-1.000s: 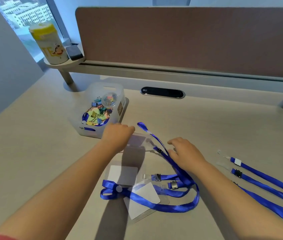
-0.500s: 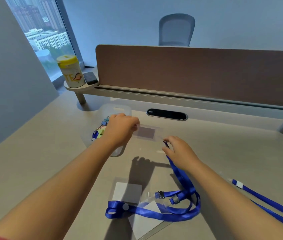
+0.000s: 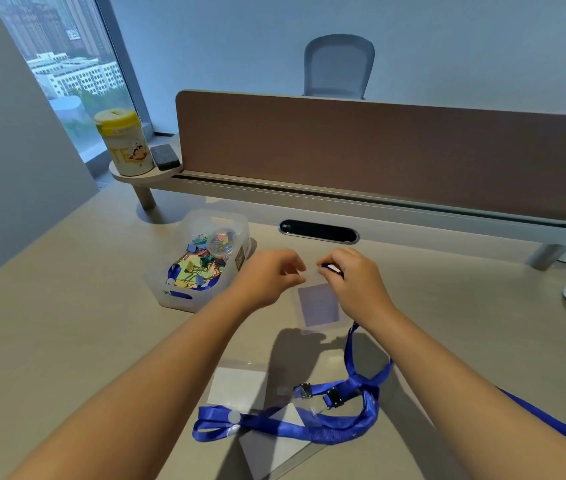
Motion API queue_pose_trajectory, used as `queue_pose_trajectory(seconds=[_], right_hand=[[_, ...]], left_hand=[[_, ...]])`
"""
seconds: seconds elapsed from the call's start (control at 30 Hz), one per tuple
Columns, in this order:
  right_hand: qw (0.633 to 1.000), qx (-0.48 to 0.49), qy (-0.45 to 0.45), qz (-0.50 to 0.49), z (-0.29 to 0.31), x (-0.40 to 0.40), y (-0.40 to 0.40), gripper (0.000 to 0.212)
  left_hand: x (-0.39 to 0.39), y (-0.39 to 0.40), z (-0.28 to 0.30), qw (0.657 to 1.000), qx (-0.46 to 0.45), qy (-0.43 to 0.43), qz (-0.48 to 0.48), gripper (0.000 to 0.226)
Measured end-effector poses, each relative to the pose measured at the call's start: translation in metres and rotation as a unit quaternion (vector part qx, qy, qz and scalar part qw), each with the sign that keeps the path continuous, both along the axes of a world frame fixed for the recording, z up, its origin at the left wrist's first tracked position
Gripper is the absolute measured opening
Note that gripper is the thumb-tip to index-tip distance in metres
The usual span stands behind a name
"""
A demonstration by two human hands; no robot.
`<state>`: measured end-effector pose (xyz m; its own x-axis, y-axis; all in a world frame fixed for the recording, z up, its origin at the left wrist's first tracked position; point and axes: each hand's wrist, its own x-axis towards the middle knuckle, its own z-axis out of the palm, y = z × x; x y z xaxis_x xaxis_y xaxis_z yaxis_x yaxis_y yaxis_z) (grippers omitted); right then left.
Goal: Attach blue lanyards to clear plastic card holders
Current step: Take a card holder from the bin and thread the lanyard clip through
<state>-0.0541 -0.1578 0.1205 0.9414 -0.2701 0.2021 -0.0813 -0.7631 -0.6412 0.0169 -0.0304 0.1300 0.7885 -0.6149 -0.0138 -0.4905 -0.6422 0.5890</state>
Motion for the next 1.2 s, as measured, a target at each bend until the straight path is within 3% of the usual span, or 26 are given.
queue_pose_trajectory(seconds=[0.13,0.23,0.37,0.47,0.6,0.73,0.87,0.93,1.2], right_hand=[[0.998,0.062,-0.020,-0.006,0.001,-0.002,0.000,0.017],[0.989,0.142,-0.016,-0.026,0.002,-0.003,-0.001,0.015],[0.935,0.347,0.040,-0.056,0.007,-0.002,0.000,0.009],[0.906,0.405,0.102,-0.062,0.010,0.000,0.000,0.015],[0.909,0.394,0.124,-0.052,0.013,0.003,0.001,0.013],[0.940,0.324,0.099,-0.038,0.014,0.008,0.002,0.025],[0.967,0.242,0.077,-0.031,0.013,0.011,0.002,0.015],[0.975,0.211,0.070,-0.022,0.014,0.012,0.000,0.017],[0.968,0.223,0.109,0.024,0.021,0.011,-0.004,0.027]], left_hand=[[-0.003,-0.007,-0.009,0.998,-0.018,-0.060,0.000,0.021],[-0.004,-0.008,-0.012,0.987,-0.030,-0.161,-0.001,0.021],[-0.003,-0.008,-0.011,0.939,-0.053,-0.339,-0.035,0.024],[-0.002,-0.006,-0.008,0.919,-0.018,-0.389,-0.067,0.011],[-0.001,-0.001,-0.007,0.921,0.006,-0.381,-0.074,0.020],[0.001,0.001,-0.006,0.931,0.008,-0.356,-0.076,0.020],[0.004,0.001,-0.002,0.931,0.030,-0.354,-0.089,0.011],[0.004,0.000,0.003,0.920,0.043,-0.376,-0.099,0.020],[0.009,-0.007,0.015,0.897,0.075,-0.404,-0.163,0.034]])
